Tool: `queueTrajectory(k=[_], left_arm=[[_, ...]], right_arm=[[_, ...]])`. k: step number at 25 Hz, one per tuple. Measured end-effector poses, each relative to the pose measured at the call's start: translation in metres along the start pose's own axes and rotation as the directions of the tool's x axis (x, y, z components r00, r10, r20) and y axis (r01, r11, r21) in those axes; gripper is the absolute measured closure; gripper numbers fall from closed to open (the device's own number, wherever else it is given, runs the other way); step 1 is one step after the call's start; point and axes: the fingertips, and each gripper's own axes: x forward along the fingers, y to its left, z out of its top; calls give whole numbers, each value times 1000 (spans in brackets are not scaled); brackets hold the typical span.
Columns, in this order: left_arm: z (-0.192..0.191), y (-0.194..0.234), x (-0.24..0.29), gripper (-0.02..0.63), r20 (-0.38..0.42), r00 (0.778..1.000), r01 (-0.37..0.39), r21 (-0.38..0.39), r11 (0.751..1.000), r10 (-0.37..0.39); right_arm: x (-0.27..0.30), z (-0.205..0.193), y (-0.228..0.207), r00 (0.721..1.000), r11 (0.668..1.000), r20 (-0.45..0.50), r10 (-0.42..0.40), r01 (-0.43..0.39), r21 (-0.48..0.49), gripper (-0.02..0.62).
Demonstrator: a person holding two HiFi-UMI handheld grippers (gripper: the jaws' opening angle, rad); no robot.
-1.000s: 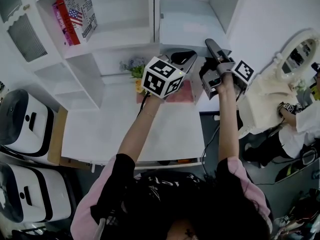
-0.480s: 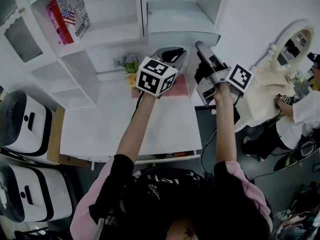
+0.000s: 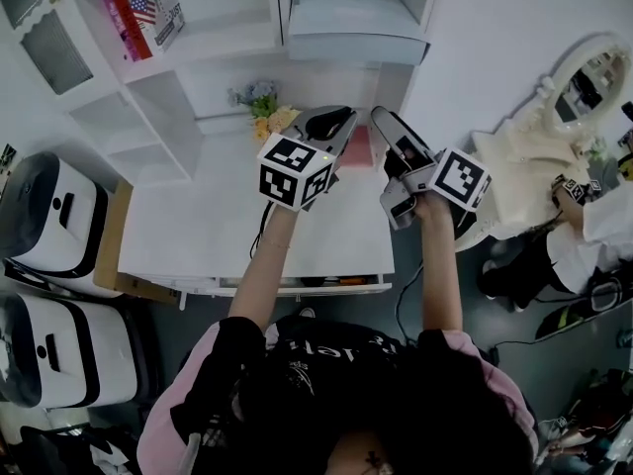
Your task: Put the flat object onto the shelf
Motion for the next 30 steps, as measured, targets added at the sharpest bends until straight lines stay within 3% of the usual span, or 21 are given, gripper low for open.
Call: queueTrajectory(k=[4,9,14,18,22,25,30], left_arm=[[-29,-30,-28,581,-9,1000,-30,-51,998,29],[-66,-72,-67,581,-22,997,-72,-91,993,71],[-106,-123,-108,581,-59,993,-110,-112,988,103],[-137,-166,-149,581,-92,984,-163,-140,977,151],[-153,-197,-186,581,-134,966,-237,-119,964,221],[-163,-211,-215,581,-178,944,-300,-106,948,279],[-176,-219,-255,581,-209,920,-367,-161,916,332]], right_arm=[[-31,-33,8,999,995,-36,-9,5,-101,278],[-74,-79,13,995,965,-89,-54,29,-260,279],[-125,-129,22,987,928,-157,-38,-23,-371,279],[-167,-170,29,976,925,-215,-16,-67,-373,279],[-199,-207,34,957,930,-289,-6,-101,-354,279],[-216,-233,41,938,925,-348,5,-137,-354,280],[-226,-261,57,919,924,-393,35,-180,-339,286]])
